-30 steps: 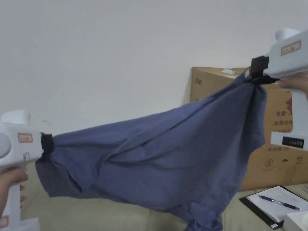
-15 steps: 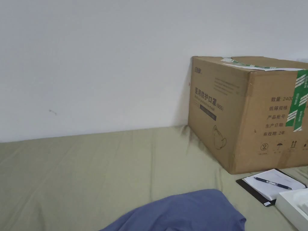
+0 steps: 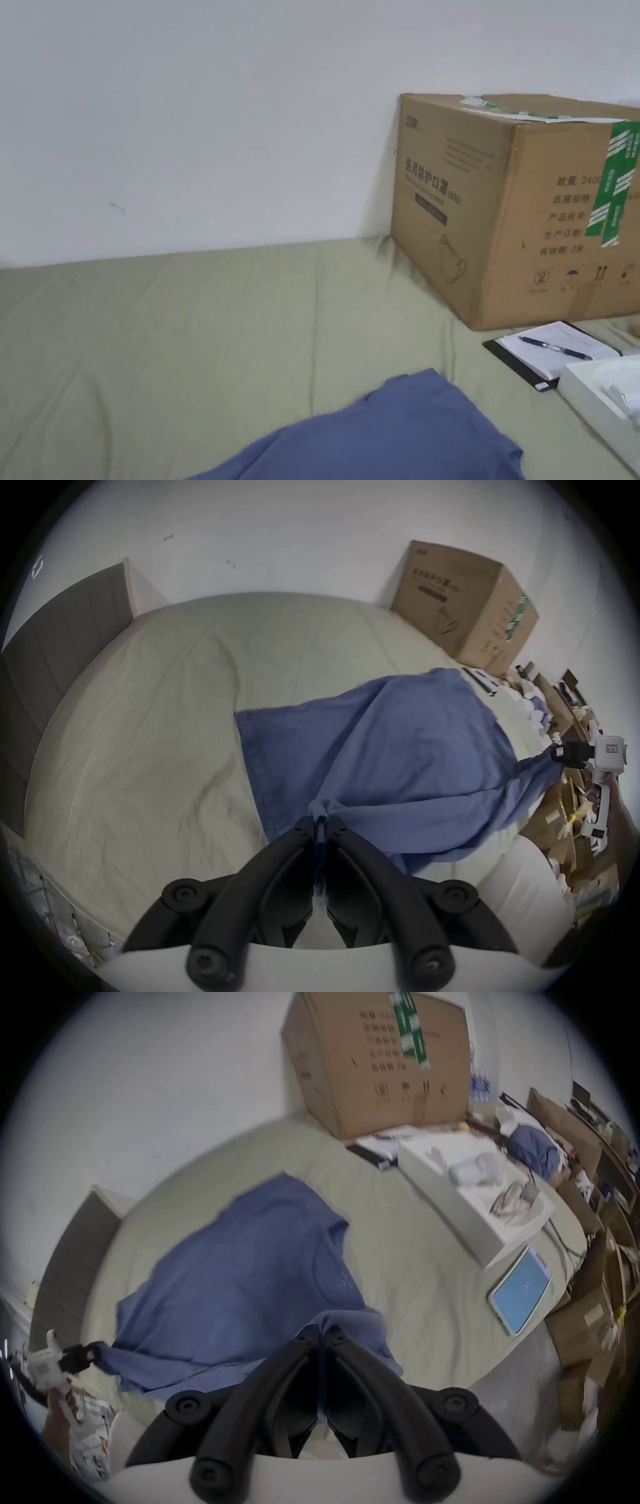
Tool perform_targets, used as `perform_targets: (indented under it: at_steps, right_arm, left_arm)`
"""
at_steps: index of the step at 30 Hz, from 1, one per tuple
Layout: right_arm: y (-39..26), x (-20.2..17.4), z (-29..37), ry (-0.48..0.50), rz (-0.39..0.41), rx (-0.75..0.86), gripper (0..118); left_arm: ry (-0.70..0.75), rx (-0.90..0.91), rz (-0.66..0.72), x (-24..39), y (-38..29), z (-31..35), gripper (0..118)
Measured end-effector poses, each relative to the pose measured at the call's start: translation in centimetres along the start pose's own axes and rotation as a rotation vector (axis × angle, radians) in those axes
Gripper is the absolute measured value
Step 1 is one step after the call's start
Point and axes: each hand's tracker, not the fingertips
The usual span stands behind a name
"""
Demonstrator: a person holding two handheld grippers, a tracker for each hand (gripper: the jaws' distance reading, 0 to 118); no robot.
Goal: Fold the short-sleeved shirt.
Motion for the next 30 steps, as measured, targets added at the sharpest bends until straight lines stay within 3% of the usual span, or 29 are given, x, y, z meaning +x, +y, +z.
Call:
perform_targets:
  at_steps: [1,2,4,5,6,7,12,15,17,19,20,21,23,24,26,27,30]
  right_arm:
    - [0.0,-0.3,-1.4,-0.015,-0.017,-0.004,4]
    - [0.0,-0.5,-2.2,-0.009,-0.012,-0.005,9]
    - [-0.1,-0.3,-3.8,-0.018,-0.011,-0.013,54]
    - [-0.1,-0.8,-3.7,-0.026,0.005,-0.016,88]
    - [-0.3,-1.2,-3.4,-0.026,0.023,-0.009,114]
    - [-0.5,-1.5,-2.6,-0.017,0.048,0.01,118]
    - [-1.5,-4.7,3.4,0.031,0.17,0.231,114]
    - [-3.0,-8.1,7.3,0.137,0.215,0.369,113]
    - [-4.8,-10.4,9.6,0.22,0.255,0.548,108]
    - [-7.3,-13.0,11.4,0.204,0.315,0.779,106]
    - [-8.3,-14.2,11.9,0.182,0.343,0.877,102]
    - [-8.9,-15.2,12.1,0.166,0.361,0.934,88]
    - [-9.4,-17.0,12.0,0.163,0.376,0.979,37]
    - [-9.2,-17.8,11.9,0.147,0.368,0.961,0]
    - [-8.6,-18.6,11.9,0.199,0.325,0.946,0]
    - [-7.9,-18.4,11.6,0.225,0.306,0.93,0]
    - [-7.0,-18.7,11.8,0.186,0.289,0.945,0]
  left_arm:
    - [0.008,0.0,0.01,-0.2,0.1,-0.7,7]
    - [0.019,0.003,0.023,-0.5,0.1,-1.1,17]
    - [0.042,0.018,0.086,-1.1,0.1,-1.1,89]
    - [0.04,0.026,0.116,-1.5,0.1,-0.7,114]
    - [0.045,0.05,0.141,-1.8,0.0,-0.2,116]
    - [0.034,0.135,0.157,-2.2,-0.1,1.3,116]
    - [0.025,0.254,0.145,-1.3,0.3,7.3,116]
    - [-0.01,0.374,0.121,0.9,0.0,10.9,116]
    - [-0.01,0.483,0.108,2.7,-0.8,12.5,109]
    - [0.023,0.691,0.08,4.8,-2.2,14.2,106]
    - [0.034,0.772,0.051,5.6,-2.9,14.6,99]
    - [0.053,0.82,0.013,6.6,-3.3,14.9,72]
    - [0.127,0.859,-0.073,8.9,-3.2,14.9,4]
    - [0.168,0.876,-0.085,9.4,-3.2,14.7,0]
    - [0.038,0.875,-0.051,9.7,-3.2,14.7,0]
    - [0.04,0.878,-0.039,9.9,-3.1,14.7,0]
    - [0.093,0.897,-0.025,10.0,-2.7,15.0,0]
